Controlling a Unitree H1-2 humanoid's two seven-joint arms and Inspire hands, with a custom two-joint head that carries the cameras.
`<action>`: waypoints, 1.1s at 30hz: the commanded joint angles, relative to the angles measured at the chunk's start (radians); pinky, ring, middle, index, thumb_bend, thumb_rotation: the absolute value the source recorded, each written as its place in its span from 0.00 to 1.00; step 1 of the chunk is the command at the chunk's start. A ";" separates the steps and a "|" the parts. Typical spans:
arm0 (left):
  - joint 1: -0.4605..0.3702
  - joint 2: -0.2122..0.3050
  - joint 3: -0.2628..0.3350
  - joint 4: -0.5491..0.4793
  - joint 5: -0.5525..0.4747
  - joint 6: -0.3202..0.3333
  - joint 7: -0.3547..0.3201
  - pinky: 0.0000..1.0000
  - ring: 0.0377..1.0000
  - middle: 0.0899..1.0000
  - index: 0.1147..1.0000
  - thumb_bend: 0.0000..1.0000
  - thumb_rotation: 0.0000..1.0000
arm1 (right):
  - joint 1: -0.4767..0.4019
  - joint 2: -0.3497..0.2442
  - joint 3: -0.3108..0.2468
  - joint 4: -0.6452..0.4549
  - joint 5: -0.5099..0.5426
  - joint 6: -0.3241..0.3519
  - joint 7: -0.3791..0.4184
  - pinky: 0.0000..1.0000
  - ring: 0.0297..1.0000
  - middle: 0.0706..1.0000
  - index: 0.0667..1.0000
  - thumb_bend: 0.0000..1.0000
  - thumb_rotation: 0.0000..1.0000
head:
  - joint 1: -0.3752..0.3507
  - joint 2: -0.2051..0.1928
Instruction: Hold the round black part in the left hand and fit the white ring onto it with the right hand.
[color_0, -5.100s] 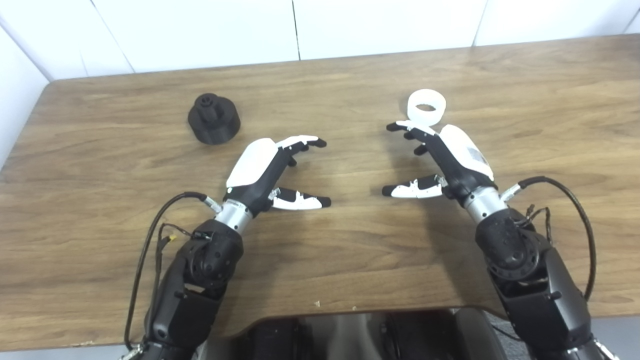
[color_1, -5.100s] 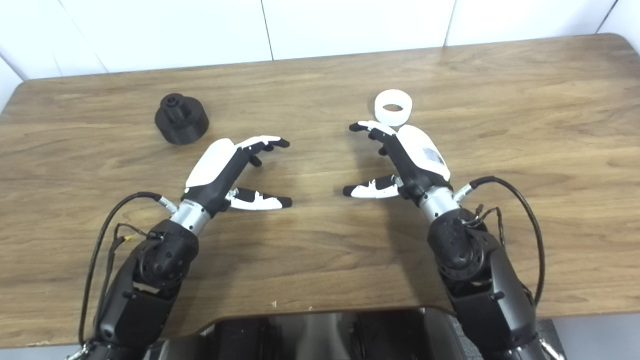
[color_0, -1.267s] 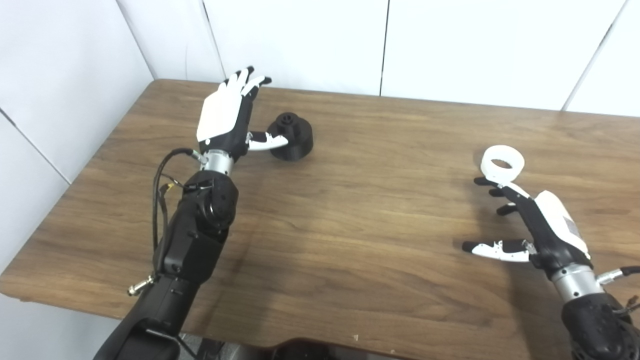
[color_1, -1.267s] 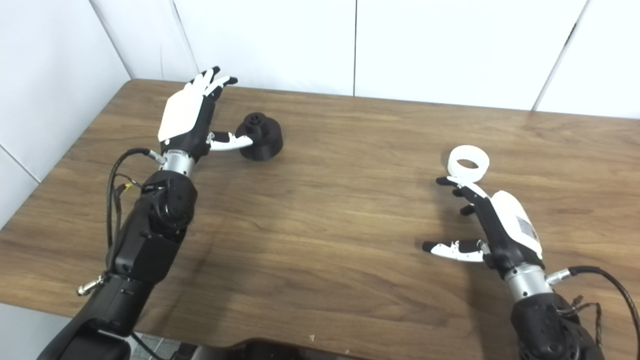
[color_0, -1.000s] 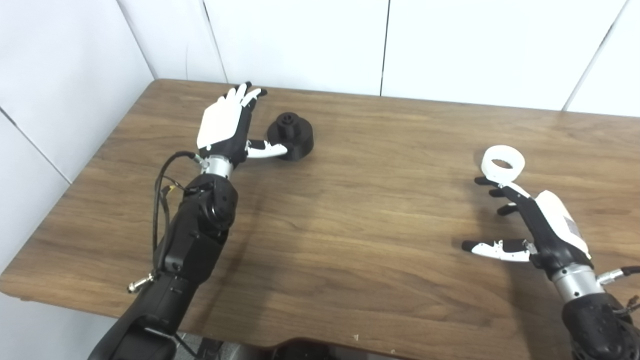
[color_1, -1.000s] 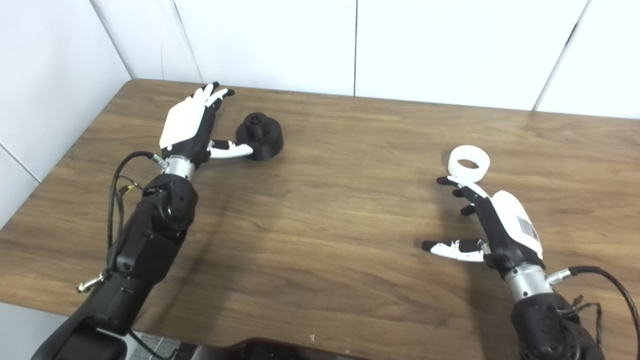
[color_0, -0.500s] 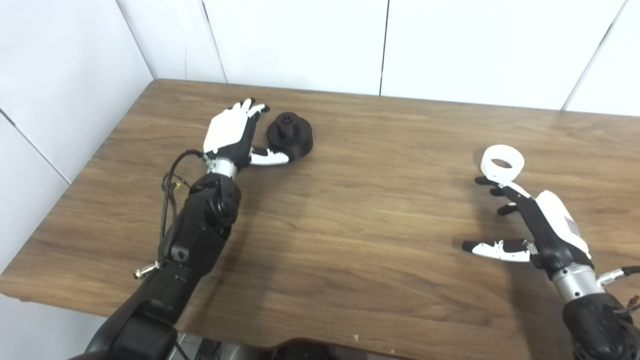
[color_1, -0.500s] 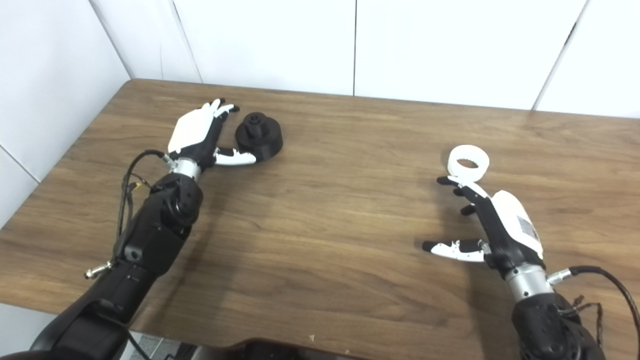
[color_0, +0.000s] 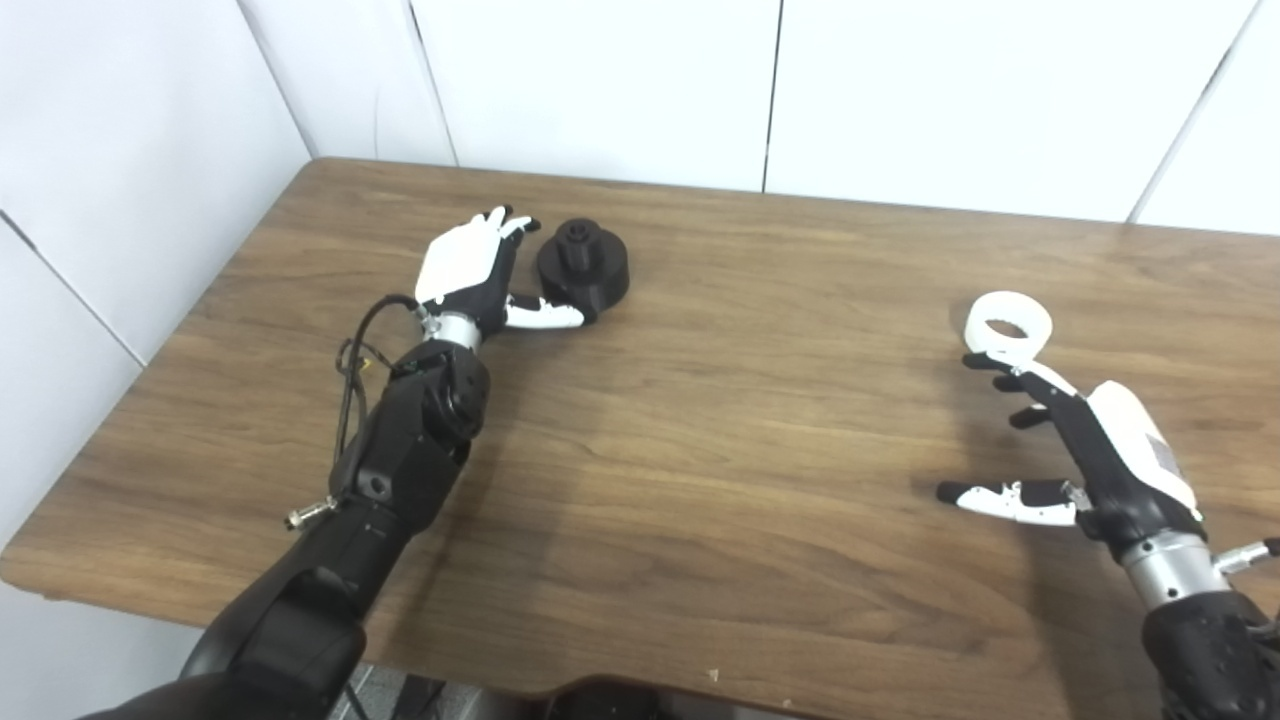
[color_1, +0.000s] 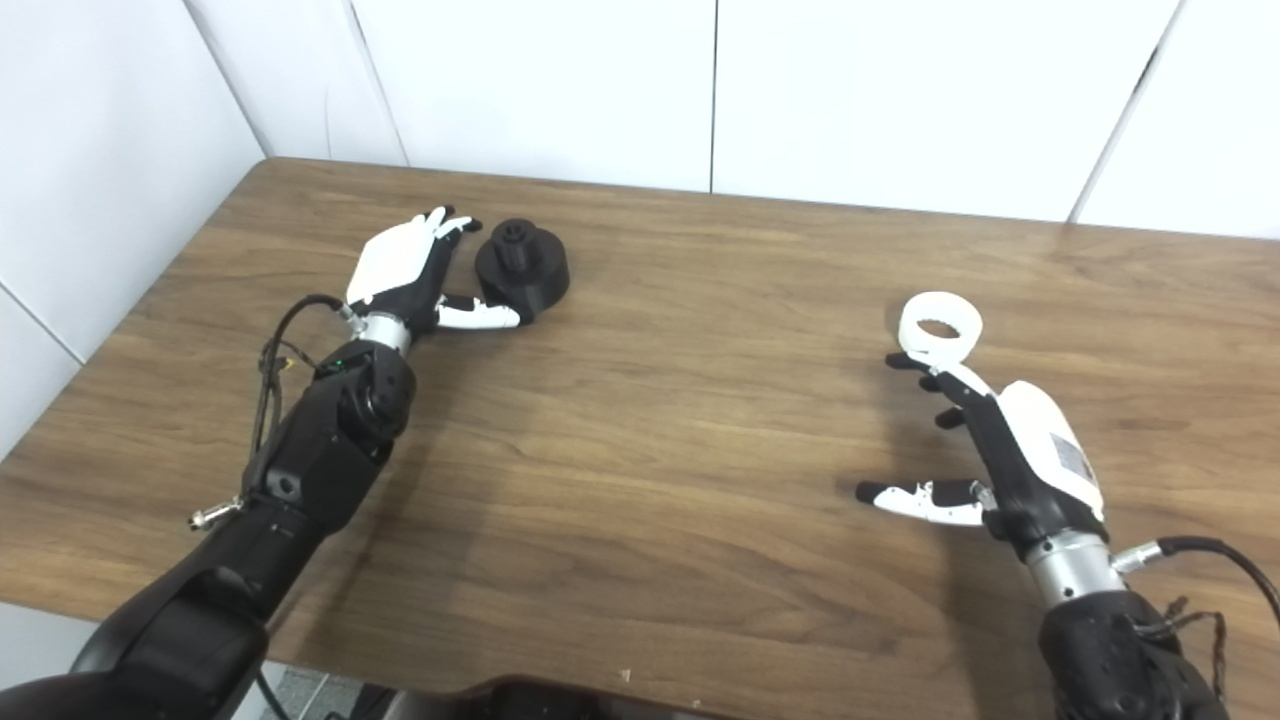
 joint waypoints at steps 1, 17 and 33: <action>-0.046 0.015 -0.005 0.018 -0.003 -0.004 0.027 1.00 1.00 1.00 0.83 1.00 0.47 | -0.020 -0.007 -0.013 -0.035 0.010 -0.021 -0.008 0.66 0.81 0.86 0.80 0.76 0.14 | 0.001 0.002; -0.036 0.000 -0.011 0.013 -0.090 -0.081 0.057 1.00 1.00 1.00 0.71 0.96 0.35 | -0.013 -0.009 -0.014 -0.044 0.002 -0.012 -0.004 0.66 0.81 0.86 0.80 0.76 0.14 | -0.001 0.014; -0.027 -0.007 -0.014 0.011 -0.141 -0.135 0.080 1.00 1.00 1.00 0.62 0.91 0.24 | -0.009 -0.006 -0.017 -0.046 0.001 -0.014 -0.009 0.66 0.81 0.86 0.80 0.76 0.14 | -0.006 0.019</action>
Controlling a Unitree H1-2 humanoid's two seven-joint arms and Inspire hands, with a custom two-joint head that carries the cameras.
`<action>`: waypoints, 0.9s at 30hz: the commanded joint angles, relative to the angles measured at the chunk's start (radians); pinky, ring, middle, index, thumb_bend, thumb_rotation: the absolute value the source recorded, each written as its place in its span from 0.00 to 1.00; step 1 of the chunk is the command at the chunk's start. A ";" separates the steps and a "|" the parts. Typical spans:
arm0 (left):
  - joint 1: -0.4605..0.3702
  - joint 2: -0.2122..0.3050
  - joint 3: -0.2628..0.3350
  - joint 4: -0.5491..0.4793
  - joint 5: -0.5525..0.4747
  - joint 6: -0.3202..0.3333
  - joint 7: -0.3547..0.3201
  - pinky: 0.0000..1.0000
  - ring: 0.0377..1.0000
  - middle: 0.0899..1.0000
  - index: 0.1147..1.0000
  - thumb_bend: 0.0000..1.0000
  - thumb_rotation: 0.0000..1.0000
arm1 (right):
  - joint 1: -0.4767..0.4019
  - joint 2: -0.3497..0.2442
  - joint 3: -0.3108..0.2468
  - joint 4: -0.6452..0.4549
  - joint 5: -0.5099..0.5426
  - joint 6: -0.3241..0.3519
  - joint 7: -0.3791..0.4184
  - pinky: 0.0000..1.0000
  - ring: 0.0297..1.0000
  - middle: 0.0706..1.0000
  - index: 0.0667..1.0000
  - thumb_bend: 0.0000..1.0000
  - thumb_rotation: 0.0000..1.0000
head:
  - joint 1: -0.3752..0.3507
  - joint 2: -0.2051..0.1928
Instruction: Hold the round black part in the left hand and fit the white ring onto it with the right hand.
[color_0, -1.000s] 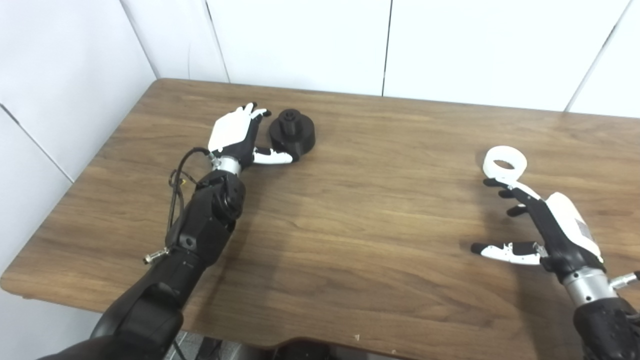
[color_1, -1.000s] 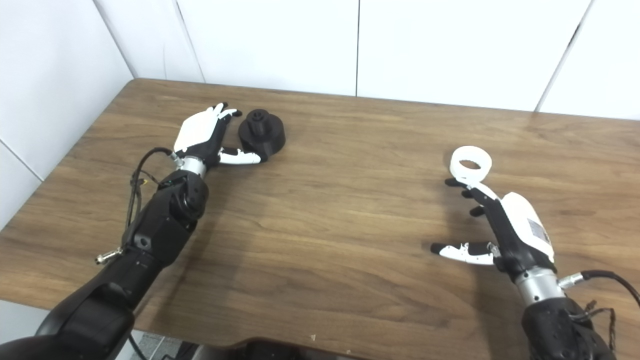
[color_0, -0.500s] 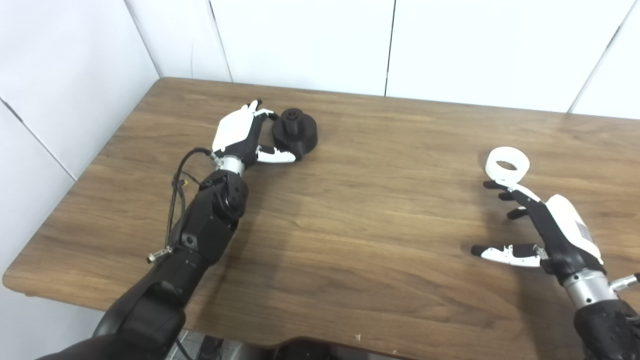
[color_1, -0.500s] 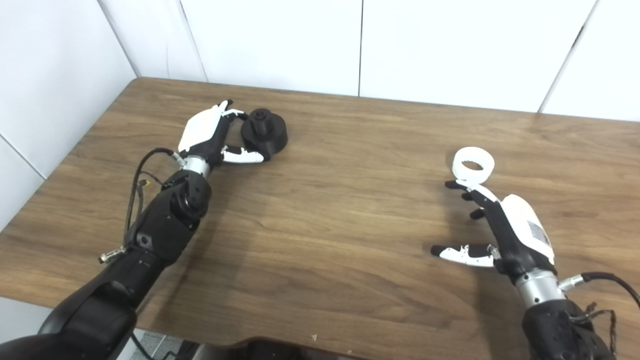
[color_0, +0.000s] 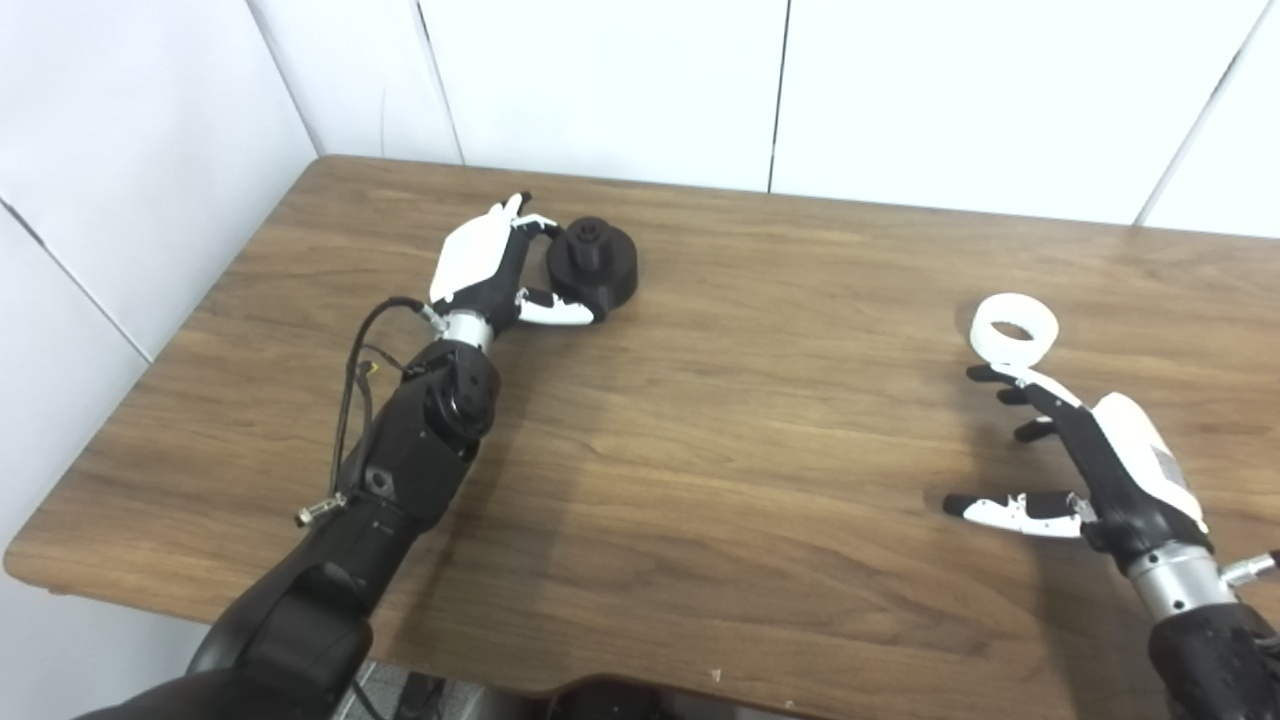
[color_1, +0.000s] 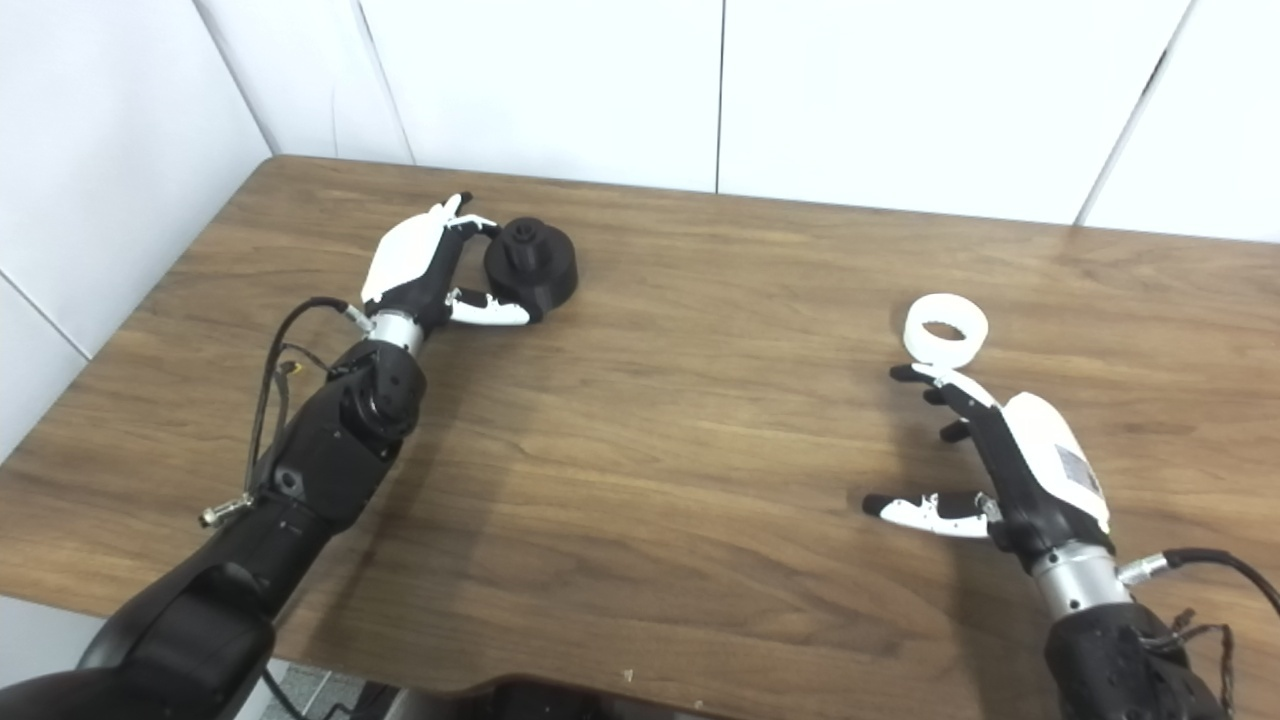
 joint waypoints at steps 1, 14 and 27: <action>-0.018 0.004 -0.006 -0.009 0.000 -0.028 0.009 1.00 1.00 1.00 0.62 0.91 0.24 | -0.024 -0.004 -0.015 -0.036 0.004 -0.016 -0.013 0.66 0.81 0.86 0.80 0.76 0.14 | -0.001 0.002; 0.006 -0.009 -0.027 -0.057 -0.003 -0.038 0.001 1.00 1.00 1.00 0.57 0.90 0.23 | -0.031 0.000 -0.014 -0.052 0.002 0.006 -0.004 0.66 0.82 0.87 0.81 0.76 0.15 | -0.010 0.007; 0.079 -0.028 -0.087 -0.144 -0.002 -0.075 -0.051 1.00 1.00 1.00 0.56 0.90 0.25 | -0.037 0.003 -0.012 -0.062 -0.007 0.010 0.003 0.66 0.81 0.86 0.80 0.76 0.14 | -0.015 0.010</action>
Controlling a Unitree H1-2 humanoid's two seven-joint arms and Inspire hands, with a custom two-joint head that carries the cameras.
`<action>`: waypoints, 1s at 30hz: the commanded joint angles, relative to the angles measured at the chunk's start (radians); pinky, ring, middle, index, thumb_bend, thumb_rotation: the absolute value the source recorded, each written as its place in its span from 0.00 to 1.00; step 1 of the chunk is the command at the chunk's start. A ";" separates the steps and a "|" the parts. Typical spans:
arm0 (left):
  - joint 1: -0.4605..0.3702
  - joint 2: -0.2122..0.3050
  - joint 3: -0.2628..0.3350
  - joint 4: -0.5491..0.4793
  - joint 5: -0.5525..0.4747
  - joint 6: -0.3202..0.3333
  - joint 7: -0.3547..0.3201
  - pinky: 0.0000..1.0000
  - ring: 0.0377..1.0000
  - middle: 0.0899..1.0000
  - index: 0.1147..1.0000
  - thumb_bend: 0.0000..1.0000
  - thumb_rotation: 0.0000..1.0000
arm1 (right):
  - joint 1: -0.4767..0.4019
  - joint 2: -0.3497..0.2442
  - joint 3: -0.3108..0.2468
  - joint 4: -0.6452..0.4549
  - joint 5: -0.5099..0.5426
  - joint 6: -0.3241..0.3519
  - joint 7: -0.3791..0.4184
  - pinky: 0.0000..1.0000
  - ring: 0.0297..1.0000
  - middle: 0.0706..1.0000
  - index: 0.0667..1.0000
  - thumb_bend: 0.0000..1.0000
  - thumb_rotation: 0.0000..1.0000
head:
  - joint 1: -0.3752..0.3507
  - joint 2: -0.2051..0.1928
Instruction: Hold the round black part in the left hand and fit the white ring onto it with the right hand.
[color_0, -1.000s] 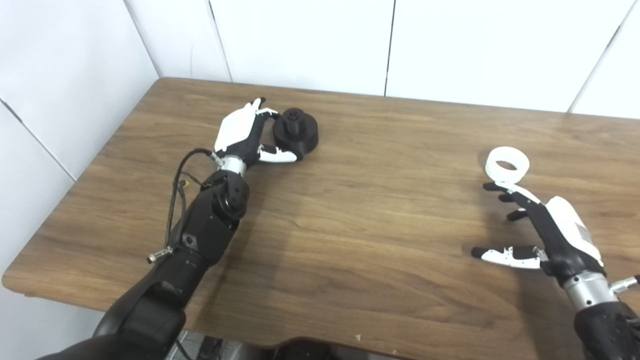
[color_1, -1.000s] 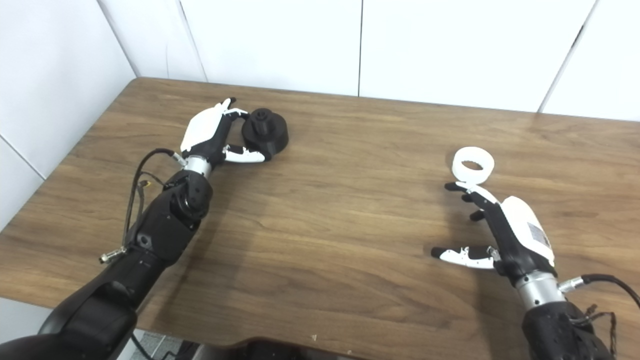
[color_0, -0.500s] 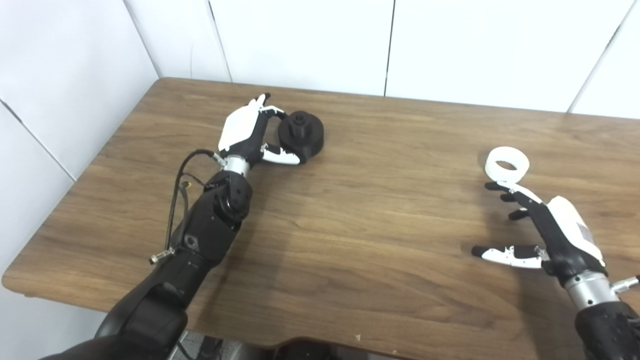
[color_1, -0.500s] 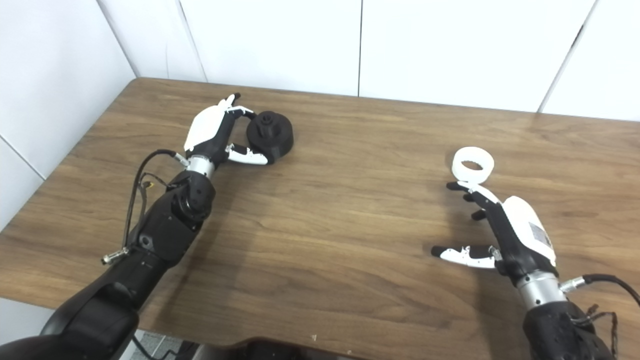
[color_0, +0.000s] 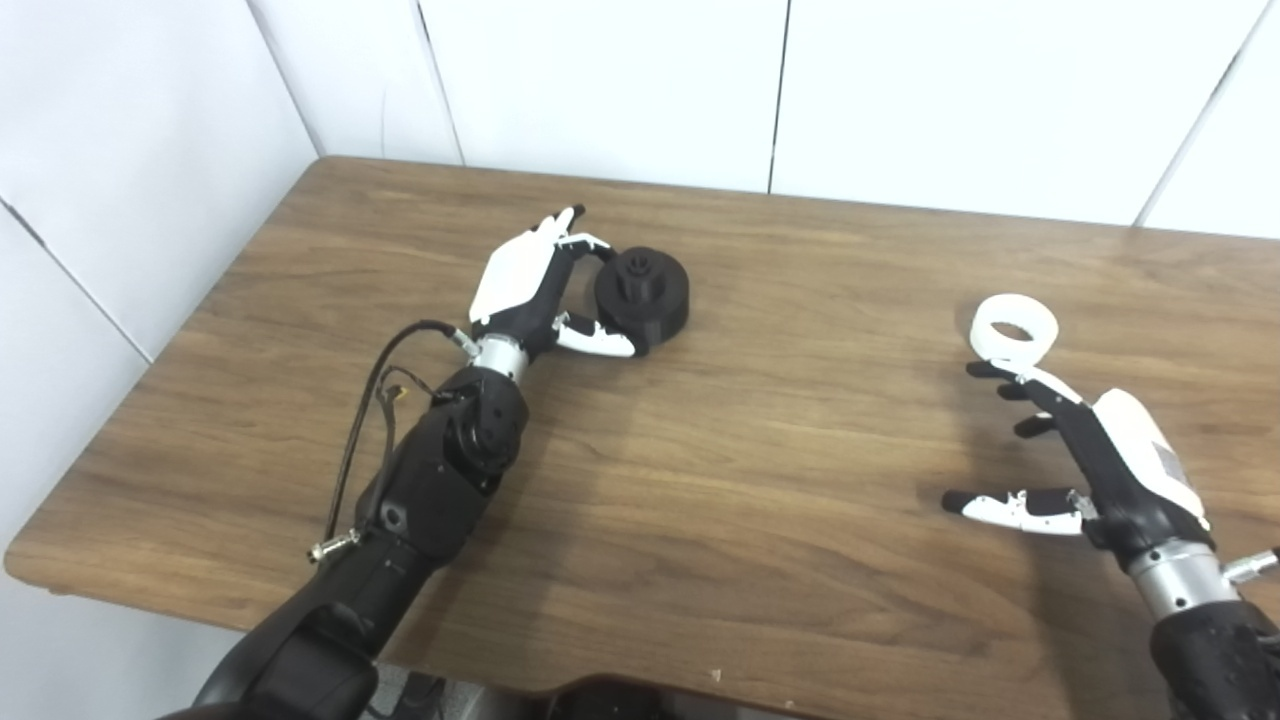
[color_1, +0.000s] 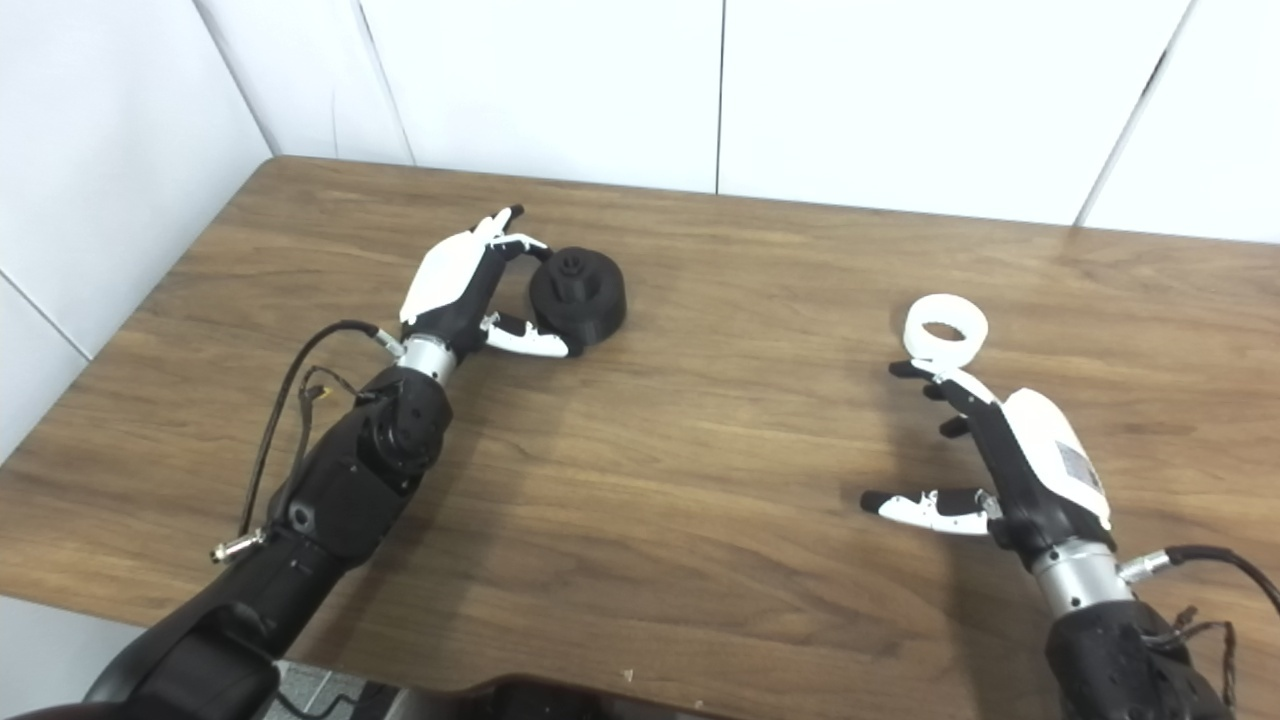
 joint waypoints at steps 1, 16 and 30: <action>0.009 0.001 -0.025 -0.013 0.006 -0.033 -0.032 1.00 1.00 1.00 0.56 0.90 0.25 | -0.036 0.002 -0.011 -0.042 -0.005 -0.001 -0.008 0.66 0.81 0.86 0.80 0.76 0.13 | -0.001 0.001; 0.110 -0.008 -0.081 -0.223 -0.011 -0.039 -0.177 1.00 1.00 1.00 0.57 0.91 0.27 | -0.045 0.001 -0.009 -0.043 -0.009 -0.002 -0.009 0.66 0.82 0.86 0.80 0.76 0.13 | -0.022 0.011; 0.186 -0.030 -0.135 -0.339 0.008 -0.087 -0.229 1.00 1.00 1.00 0.55 0.93 0.32 | -0.055 0.008 0.000 -0.047 -0.016 0.016 0.003 0.66 0.82 0.87 0.81 0.75 0.17 | -0.068 0.025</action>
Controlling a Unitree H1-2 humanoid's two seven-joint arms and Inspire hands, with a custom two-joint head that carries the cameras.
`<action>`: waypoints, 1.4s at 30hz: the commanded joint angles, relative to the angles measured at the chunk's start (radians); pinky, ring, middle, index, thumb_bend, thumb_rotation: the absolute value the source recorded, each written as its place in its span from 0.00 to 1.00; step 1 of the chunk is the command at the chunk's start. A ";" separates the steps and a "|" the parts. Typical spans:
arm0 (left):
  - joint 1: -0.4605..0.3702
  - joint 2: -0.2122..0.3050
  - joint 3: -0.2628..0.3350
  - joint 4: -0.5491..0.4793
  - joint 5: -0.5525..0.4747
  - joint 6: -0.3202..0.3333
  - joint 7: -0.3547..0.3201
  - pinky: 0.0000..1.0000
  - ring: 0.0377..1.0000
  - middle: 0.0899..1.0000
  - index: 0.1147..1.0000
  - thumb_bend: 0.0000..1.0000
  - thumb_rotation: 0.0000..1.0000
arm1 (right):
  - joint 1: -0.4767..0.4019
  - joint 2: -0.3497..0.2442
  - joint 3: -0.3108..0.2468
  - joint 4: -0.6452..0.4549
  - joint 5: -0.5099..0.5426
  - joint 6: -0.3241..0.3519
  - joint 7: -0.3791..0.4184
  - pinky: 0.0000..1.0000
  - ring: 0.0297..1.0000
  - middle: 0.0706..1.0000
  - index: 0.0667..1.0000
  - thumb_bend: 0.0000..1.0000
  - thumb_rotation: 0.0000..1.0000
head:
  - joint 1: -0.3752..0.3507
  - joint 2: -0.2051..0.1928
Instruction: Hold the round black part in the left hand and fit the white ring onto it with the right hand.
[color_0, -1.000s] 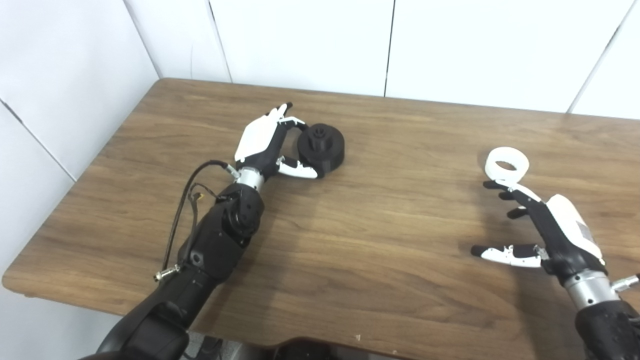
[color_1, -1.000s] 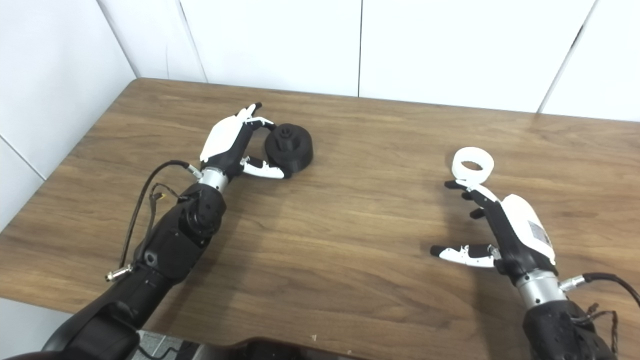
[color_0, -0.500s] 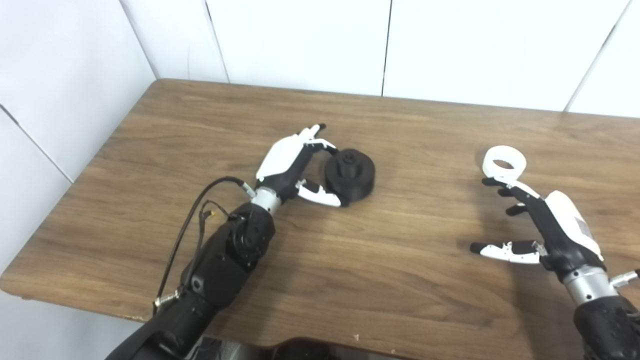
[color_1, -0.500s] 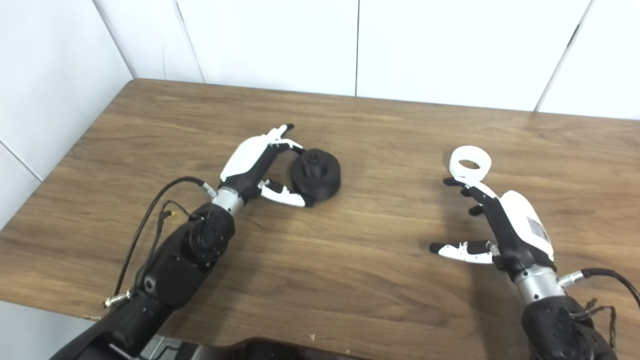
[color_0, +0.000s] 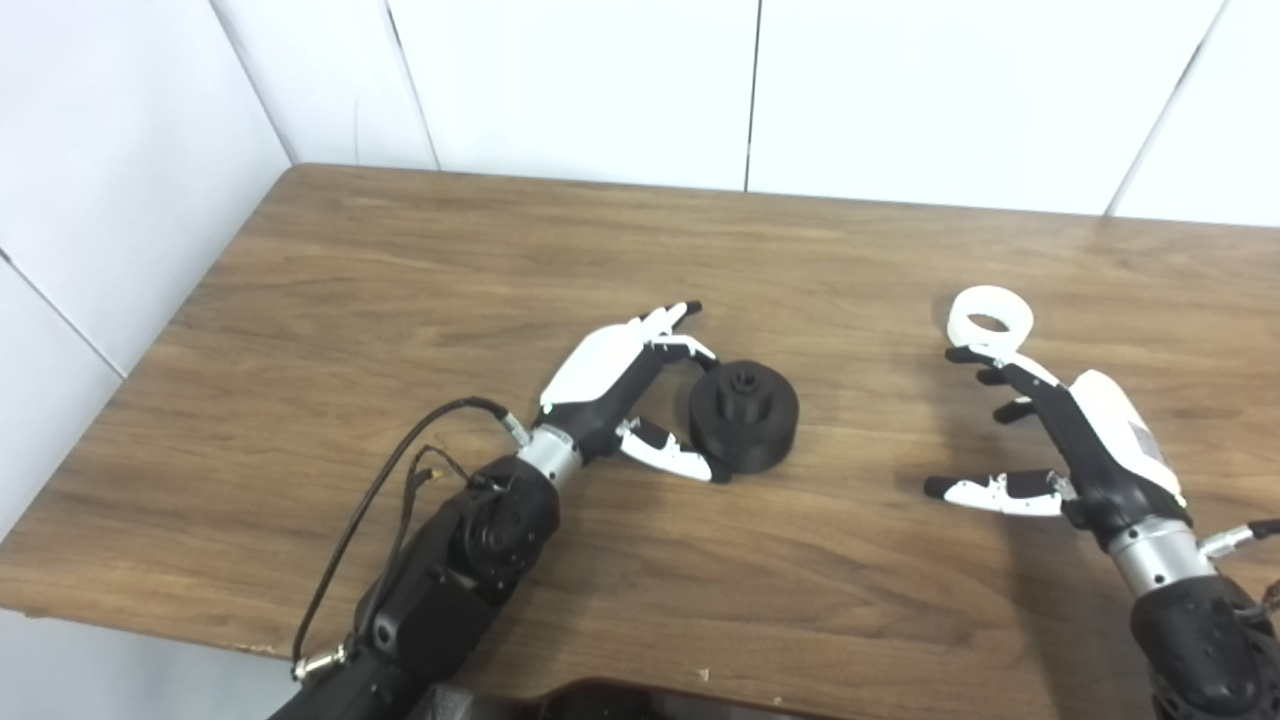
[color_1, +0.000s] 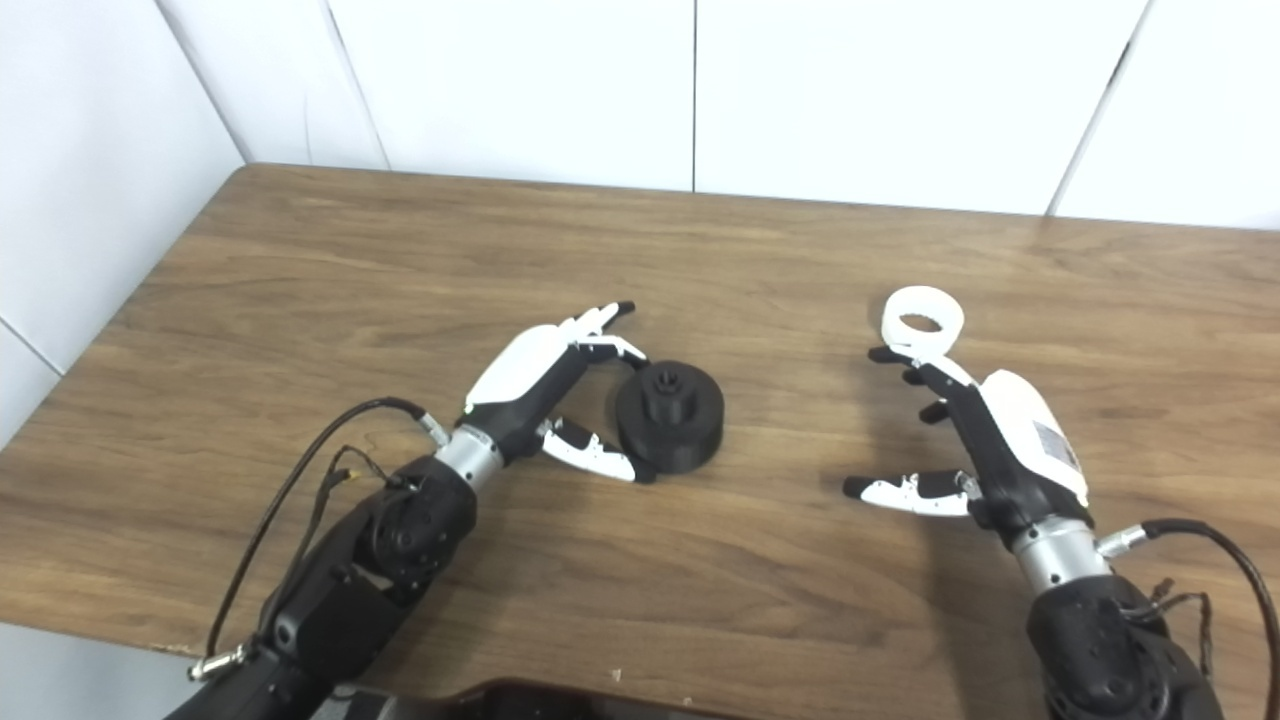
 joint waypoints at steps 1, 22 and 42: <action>0.004 0.006 -0.012 -0.034 0.027 -0.030 -0.014 1.00 1.00 1.00 0.55 0.94 0.32 | -0.042 0.007 -0.002 -0.039 -0.014 -0.003 -0.008 0.66 0.82 0.87 0.81 0.75 0.17 | -0.007 0.004; 0.069 0.018 0.017 -0.105 -0.014 -0.099 -0.072 1.00 1.00 1.00 0.55 0.95 0.30 | -0.040 0.084 0.041 -0.069 -0.111 0.052 -0.002 0.67 0.81 0.87 0.80 0.75 0.20 | -0.281 0.009; 0.072 0.025 0.058 -0.093 -0.028 -0.136 -0.112 1.00 1.00 1.00 0.56 0.94 0.28 | -0.065 0.113 0.017 -0.060 -0.137 0.034 -0.058 0.67 0.80 0.85 0.79 0.72 0.22 | -0.352 -0.005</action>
